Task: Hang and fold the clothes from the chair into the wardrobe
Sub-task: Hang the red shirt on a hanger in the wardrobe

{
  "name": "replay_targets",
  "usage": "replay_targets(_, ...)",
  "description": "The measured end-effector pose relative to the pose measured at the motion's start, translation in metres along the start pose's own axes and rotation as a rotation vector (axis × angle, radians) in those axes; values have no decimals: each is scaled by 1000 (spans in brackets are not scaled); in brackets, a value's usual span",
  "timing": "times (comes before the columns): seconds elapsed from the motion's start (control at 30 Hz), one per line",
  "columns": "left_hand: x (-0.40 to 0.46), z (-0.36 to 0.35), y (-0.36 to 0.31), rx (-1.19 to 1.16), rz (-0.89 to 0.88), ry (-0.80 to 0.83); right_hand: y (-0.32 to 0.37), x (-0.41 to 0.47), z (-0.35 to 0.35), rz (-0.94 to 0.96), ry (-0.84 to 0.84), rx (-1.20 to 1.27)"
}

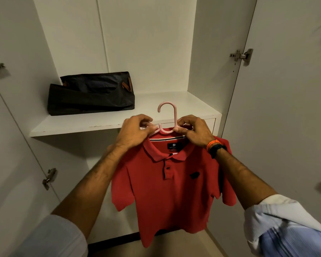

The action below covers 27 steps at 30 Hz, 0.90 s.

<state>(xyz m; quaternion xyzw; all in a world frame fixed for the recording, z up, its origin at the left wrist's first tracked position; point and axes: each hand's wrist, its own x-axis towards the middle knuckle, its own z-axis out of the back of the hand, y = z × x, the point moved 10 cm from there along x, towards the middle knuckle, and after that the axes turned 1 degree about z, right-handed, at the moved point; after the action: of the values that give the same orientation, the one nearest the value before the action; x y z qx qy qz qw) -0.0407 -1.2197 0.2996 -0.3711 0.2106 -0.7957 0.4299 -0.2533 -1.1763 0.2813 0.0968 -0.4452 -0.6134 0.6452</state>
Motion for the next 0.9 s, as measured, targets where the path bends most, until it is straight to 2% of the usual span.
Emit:
replay_targets(0.13, 6, -25, -22, 80, -69, 75, 8, 3, -2, 31, 1, -1)
replay_targets(0.3, 11, -35, -18, 97, -42, 18, 7, -1, -3, 21, 32, 27)
replay_targets(0.5, 8, -33, -11, 12, -5, -117, -10, -15, 7, -27, 107, 37)
replay_targets(0.6, 10, -32, 0, 9, 29, -116, -31, -26, 16, -111, 155, 69)
replay_targets(0.7, 11, -31, 9, -5, 49, -112, -41, -33, 16, -101, 190, 115)
replay_targets(0.9, 7, -36, 10, -26, 52, -89, -30, -31, 14, -54, -21, -28)
